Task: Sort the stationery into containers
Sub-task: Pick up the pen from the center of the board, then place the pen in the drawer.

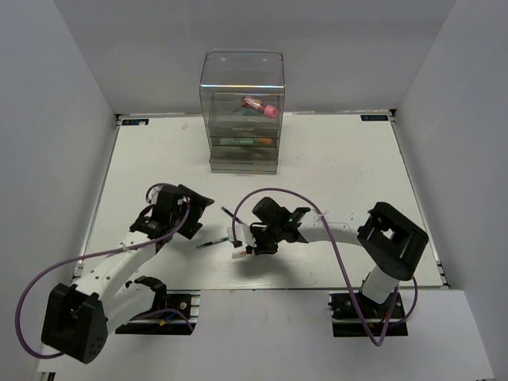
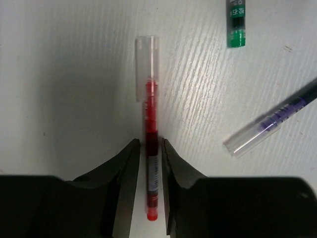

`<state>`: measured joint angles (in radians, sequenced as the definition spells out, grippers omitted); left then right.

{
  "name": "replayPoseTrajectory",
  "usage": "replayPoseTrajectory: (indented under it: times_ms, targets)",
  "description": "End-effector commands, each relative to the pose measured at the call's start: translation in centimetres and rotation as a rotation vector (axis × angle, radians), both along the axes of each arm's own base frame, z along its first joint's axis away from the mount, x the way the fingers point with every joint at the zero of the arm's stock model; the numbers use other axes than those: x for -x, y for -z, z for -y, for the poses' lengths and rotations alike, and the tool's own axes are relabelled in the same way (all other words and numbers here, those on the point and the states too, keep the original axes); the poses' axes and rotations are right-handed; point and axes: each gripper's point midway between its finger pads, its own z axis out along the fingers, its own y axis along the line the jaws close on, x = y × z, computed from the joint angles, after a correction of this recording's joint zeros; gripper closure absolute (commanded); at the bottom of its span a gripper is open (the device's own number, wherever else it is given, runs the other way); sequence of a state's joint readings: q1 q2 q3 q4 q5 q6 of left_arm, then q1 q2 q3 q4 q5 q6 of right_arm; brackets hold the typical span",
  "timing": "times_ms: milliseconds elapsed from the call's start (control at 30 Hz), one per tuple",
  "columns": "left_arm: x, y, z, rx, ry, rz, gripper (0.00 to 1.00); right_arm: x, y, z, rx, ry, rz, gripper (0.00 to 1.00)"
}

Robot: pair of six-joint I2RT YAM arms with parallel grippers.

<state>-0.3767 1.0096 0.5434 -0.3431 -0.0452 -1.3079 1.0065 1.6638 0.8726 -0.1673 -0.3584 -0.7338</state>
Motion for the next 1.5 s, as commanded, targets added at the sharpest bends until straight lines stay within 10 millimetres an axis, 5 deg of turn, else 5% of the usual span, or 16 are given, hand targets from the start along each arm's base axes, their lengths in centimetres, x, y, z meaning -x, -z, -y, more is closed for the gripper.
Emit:
replayPoseTrajectory:
  times_ms: [0,167,300,600,833,1000,1333,1467]
  targets:
    - [1.5,0.2,-1.0,0.083,-0.140,-0.072,0.00,-0.2,1.5,0.9,0.053,0.037,0.024,0.71]
    - [2.7,-0.7,-2.1,0.126,-0.241,-0.097,0.00,-0.1,1.3,1.7,0.048,0.028,0.047,1.00]
    - [4.1,-0.8,-2.6,0.127,-0.286,-0.171,0.00,-2.0,-0.9,1.1,-0.001,0.049,0.118,1.00]
    - [6.8,2.1,-2.3,0.069,-0.307,-0.435,0.00,-14.3,-12.2,-2.6,-0.207,0.223,0.358,1.00]
    - [6.8,3.0,-1.9,0.082,-0.296,-0.444,0.00,-24.6,-16.3,-2.9,-0.256,0.322,0.553,1.00]
    - [6.7,4.0,-1.5,0.085,-0.288,-0.475,0.00,-30.7,-15.4,-3.6,-0.209,0.293,0.624,1.00]
    - [6.4,4.8,-1.5,0.052,-0.300,-0.517,0.04,-35.0,-11.2,-3.8,-0.153,0.283,0.650,1.00]
    - [6.3,5.5,-1.3,0.053,-0.306,-0.541,0.08,-34.6,-11.1,-3.6,-0.154,0.293,0.630,0.64]
